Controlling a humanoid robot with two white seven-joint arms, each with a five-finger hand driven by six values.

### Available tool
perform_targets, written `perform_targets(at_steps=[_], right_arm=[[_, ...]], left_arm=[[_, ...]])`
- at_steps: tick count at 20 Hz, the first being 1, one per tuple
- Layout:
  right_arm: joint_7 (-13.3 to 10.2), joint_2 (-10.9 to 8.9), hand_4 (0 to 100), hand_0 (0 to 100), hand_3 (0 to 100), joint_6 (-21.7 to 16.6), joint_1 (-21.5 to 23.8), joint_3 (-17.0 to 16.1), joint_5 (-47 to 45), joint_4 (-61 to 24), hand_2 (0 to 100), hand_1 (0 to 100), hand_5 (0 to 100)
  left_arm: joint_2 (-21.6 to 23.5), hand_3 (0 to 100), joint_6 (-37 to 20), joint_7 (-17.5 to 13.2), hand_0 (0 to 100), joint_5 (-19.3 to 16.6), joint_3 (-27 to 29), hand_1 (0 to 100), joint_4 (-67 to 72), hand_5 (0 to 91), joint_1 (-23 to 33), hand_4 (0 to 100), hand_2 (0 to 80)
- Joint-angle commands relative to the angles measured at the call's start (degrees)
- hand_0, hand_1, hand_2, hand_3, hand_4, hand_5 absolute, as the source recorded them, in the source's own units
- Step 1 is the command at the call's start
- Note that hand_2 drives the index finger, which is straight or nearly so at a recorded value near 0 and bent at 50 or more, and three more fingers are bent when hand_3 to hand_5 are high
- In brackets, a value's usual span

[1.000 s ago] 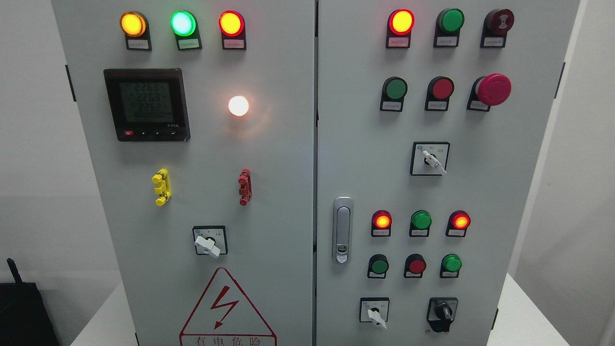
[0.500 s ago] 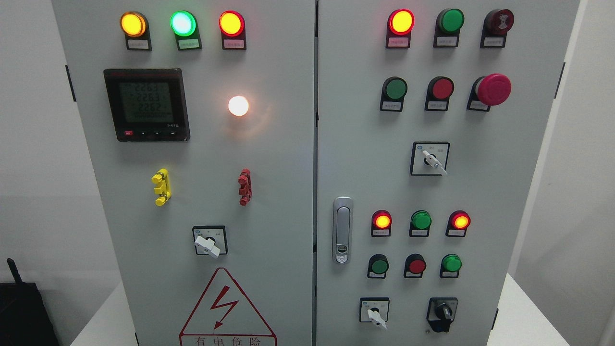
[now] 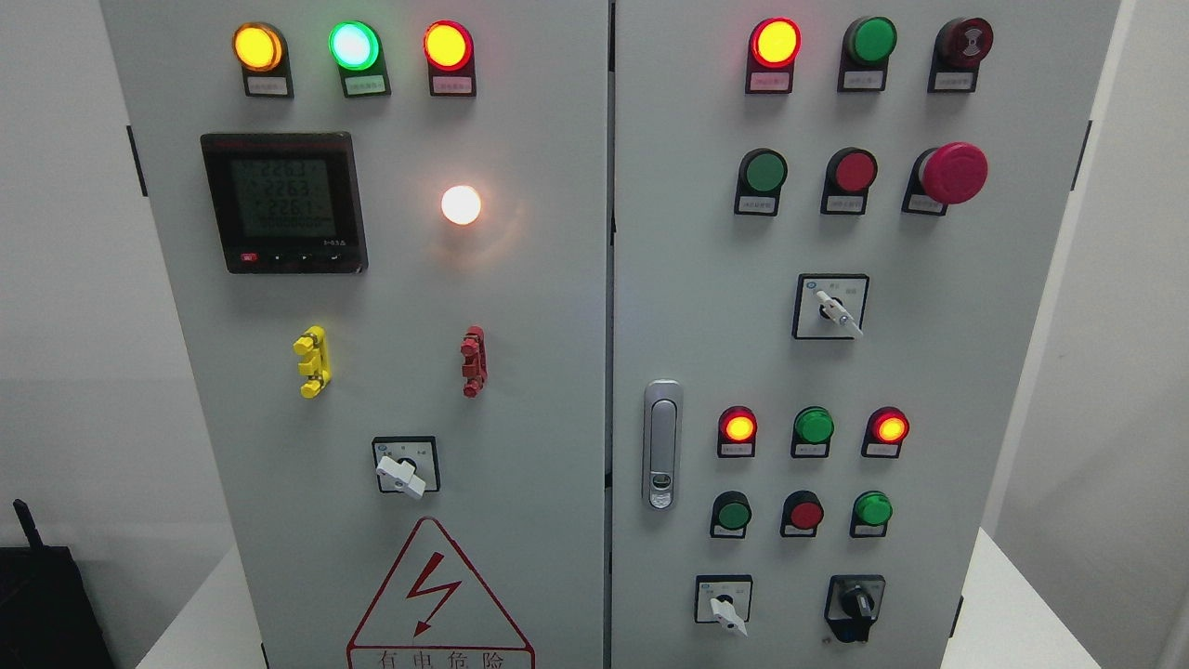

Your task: Trip black knob to open circuit

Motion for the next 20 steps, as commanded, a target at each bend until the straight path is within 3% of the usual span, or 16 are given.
perform_targets(at_steps=[1,7,20], right_arm=[[-0.5,-0.02,97,74,100,-0.2,-0.7,-0.9,-0.2,-3.0,0,89,88],[-0.5,0.07,97,75,100,1.3,-1.5,-1.8,-0.3,-8.5,0,90,89],[-0.4,0.07,98,77,100,5.2,-7.0,-3.5,-0.4,-12.5,0,92,88]], left_arm=[[0.0,0,0.1,0.0,12,0.1,0.1,39,0.1,0.0,0.0,0,0.0],[0.0,0,0.1,0.0,12,0.1,0.1,39,0.1,0.0,0.0,0,0.0],[0.0,0,0.1,0.0,12,0.1,0.1,39,0.1,0.0,0.0,0,0.0]])
